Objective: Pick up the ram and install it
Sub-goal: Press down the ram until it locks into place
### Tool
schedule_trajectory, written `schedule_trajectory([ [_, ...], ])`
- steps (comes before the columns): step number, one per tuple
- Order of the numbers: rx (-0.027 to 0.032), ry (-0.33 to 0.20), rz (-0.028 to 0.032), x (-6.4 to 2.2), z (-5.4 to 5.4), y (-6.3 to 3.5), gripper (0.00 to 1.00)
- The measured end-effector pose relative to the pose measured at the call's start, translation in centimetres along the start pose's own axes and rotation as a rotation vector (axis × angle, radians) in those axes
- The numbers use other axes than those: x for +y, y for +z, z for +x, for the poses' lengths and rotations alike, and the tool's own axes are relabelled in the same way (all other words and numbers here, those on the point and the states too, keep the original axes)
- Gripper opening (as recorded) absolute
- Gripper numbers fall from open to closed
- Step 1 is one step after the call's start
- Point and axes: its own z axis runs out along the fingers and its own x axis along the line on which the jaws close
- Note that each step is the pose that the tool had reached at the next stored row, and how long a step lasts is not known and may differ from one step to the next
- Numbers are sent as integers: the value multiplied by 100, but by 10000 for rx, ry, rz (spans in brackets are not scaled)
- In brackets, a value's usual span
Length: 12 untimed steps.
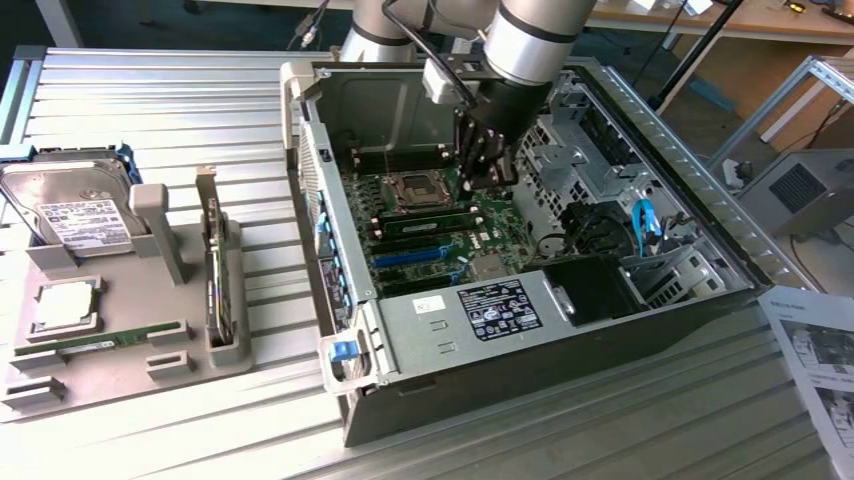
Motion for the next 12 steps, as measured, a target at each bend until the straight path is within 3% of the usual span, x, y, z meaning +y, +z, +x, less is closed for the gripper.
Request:
schedule_trajectory([
  [12,0,0,0,-5,-3,120,11],
])
